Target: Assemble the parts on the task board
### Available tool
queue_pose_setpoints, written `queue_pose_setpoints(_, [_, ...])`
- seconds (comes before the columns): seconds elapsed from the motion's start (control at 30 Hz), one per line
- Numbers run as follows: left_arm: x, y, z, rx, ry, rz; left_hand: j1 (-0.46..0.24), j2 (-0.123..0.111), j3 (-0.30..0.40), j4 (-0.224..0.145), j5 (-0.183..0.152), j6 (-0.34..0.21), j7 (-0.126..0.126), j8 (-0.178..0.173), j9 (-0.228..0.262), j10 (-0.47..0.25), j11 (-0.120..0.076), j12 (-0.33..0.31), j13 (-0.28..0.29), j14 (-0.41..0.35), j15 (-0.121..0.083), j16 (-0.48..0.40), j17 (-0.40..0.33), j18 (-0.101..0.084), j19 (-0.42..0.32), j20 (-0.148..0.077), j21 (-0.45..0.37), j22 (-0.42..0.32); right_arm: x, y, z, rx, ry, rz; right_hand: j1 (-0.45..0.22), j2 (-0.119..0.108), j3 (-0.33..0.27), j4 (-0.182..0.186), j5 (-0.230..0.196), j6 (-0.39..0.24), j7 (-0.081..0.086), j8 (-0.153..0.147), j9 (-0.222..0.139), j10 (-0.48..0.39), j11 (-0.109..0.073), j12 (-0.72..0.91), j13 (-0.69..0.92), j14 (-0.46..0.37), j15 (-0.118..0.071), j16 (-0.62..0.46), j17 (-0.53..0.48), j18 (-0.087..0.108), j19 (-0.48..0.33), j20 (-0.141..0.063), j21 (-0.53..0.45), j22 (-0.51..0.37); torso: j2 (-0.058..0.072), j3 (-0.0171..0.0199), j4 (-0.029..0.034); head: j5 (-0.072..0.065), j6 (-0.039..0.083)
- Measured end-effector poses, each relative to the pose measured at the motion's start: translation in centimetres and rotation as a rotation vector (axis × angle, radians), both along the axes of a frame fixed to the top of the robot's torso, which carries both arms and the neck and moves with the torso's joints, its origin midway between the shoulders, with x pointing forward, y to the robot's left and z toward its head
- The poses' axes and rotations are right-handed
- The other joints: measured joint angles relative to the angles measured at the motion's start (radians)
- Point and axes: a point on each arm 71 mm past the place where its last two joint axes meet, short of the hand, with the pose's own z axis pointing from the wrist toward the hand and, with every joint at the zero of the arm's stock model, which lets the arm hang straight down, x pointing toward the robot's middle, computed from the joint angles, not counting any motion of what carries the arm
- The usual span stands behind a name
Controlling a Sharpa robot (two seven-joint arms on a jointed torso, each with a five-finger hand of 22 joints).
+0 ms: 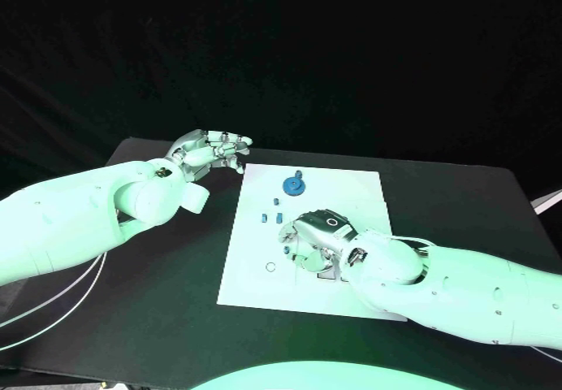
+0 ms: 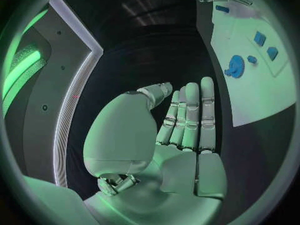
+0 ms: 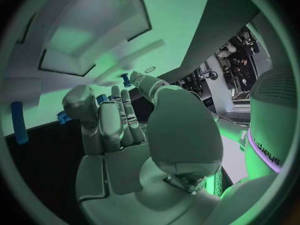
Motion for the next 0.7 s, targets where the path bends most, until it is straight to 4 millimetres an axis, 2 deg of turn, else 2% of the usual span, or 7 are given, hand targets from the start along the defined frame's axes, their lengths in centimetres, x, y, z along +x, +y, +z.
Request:
queue_pose_setpoints(0.07, [0.0, 0.0, 0.0, 0.0, 0.001, 0.0, 0.0, 0.0, 0.0, 0.0, 0.0, 0.0, 0.0, 0.0, 0.0, 0.0, 0.0, 0.0, 0.0, 0.0, 0.0, 0.0, 0.0, 0.0, 0.0, 0.0, 0.0, 0.0, -0.1, -0.2, 0.1, 0.007, -0.002, -0.002, 0.02, 0.02, -0.025, 0.004, 0.0, 0.001, -0.001, -0.018, -0.001, -0.01, 0.001, 0.001, 0.0, -0.007, -0.003, 0.0, -0.003, 0.0, 0.0, 0.0, -0.003, -0.002, 0.0, 0.0002, -0.0001, 0.0, 0.0])
queue_pose_setpoints(0.23, [0.0, 0.1, 0.0, 0.001, 0.002, 0.0, 0.0, 0.0, 0.0, 0.0, 0.0, 0.0, 0.0, 0.0, 0.0, 0.0, 0.0, 0.0, 0.0, 0.0, 0.0, 0.0, 0.0, 0.0, 0.0, 0.0, 0.0, 0.0, -0.5, -0.9, 0.6, 0.027, -0.008, -0.006, 0.038, 0.004, -0.066, 0.027, 0.0, 0.005, -0.005, -0.027, -0.01, -0.02, 0.008, 0.035, 0.0, -0.007, -0.003, 0.0, -0.011, 0.0, -0.007, 0.007, -0.003, -0.01, 0.0, 0.0007, -0.0008, -0.002, 0.004])
queue_pose_setpoints(0.33, [0.0, 0.1, 0.0, 0.002, 0.003, 0.0, 0.0, 0.0, 0.0, 0.0, 0.0, 0.0, 0.0, 0.0, 0.0, 0.0, 0.0, 0.0, 0.0, 0.0, 0.0, 0.0, 0.0, 0.0, 0.0, 0.0, 0.0, 0.0, -0.6, -1.7, 1.4, 0.036, -0.014, -0.014, 0.056, 0.022, -0.102, 0.047, 0.0, 0.009, -0.009, -0.033, -0.015, -0.038, 0.008, 0.053, 0.0, -0.007, -0.003, 0.0, -0.013, 0.0, -0.007, 0.007, -0.003, -0.01, 0.0, 0.0007, -0.0008, -0.005, 0.006])
queue_pose_setpoints(0.43, [0.0, 0.2, 0.0, 0.003, 0.004, 0.002, 0.0, 0.0, 0.0, 0.0, 0.0, 0.0, 0.0, 0.0, 0.0, 0.0, 0.0, 0.0, 0.0, 0.0, 0.0, 0.0, 0.0, 0.0, 0.0, 0.0, 0.0, 0.0, -0.3, -3.0, 2.5, 0.044, -0.021, -0.039, 0.056, 0.022, -0.124, 0.056, 0.0, 0.012, -0.012, -0.039, -0.015, -0.042, 0.005, 0.067, 0.0, -0.007, -0.003, 0.0, -0.011, 0.0, -0.007, 0.007, -0.003, -0.009, 0.0, 0.0002, -0.0008, -0.017, 0.011])
queue_pose_setpoints(0.5, [0.0, 0.3, 0.0, 0.003, 0.004, 0.004, 0.0, 0.0, 0.0, 0.0, 0.0, 0.0, 0.0, 0.0, 0.0, 0.0, 0.0, 0.0, -0.001, 0.0, 0.0, 0.0, 0.0, 0.0, 0.0, 0.0, 0.0, -0.001, 0.2, -4.2, 3.5, 0.048, -0.024, -0.07, 0.075, 0.004, -0.124, 0.056, 0.0, 0.012, -0.011, -0.039, -0.019, -0.043, 0.004, 0.074, 0.0, -0.007, -0.003, 0.018, 0.001, 0.0, -0.006, 0.006, 0.009, -0.004, 0.0, 0.0, -0.001, -0.025, 0.015])
queue_pose_setpoints(0.57, [0.0, 0.4, -0.1, 0.004, 0.005, 0.005, 0.0, 0.0, 0.0, 0.0, 0.0, 0.0, 0.0, 0.0, 0.0, 0.0, 0.0, 0.0, -0.001, 0.0, 0.0, 0.0, 0.0, 0.0, 0.0, 0.0, 0.0, -0.001, 0.9, -5.3, 4.4, 0.045, -0.03, -0.102, 0.096, 0.025, -0.129, 0.061, 0.0, 0.015, -0.008, -0.05, -0.022, -0.043, 0.003, 0.093, 0.0, -0.005, -0.003, 0.038, 0.027, 0.0, 0.003, -0.002, 0.042, 0.012, 0.0, -0.0005, -0.0013, -0.035, 0.018])
queue_pose_setpoints(0.7, [0.0, 0.4, -0.1, 0.004, 0.005, 0.005, 0.0, 0.0, 0.0, 0.0, 0.0, 0.0, 0.0, 0.0, 0.0, 0.0, 0.0, 0.0, -0.001, 0.0, 0.0, 0.0, 0.0, 0.0, 0.0, 0.0, 0.0, -0.001, 2.4, -7.5, 5.9, 0.019, -0.044, -0.158, 0.108, 0.013, -0.129, 0.062, 0.0, 0.004, 0.004, -0.07, -0.029, -0.044, 0.003, 0.111, 0.0, 0.017, -0.005, 0.053, 0.04, 0.0, 0.003, -0.002, 0.065, 0.024, 0.0, -0.001, -0.0022, -0.048, 0.025])
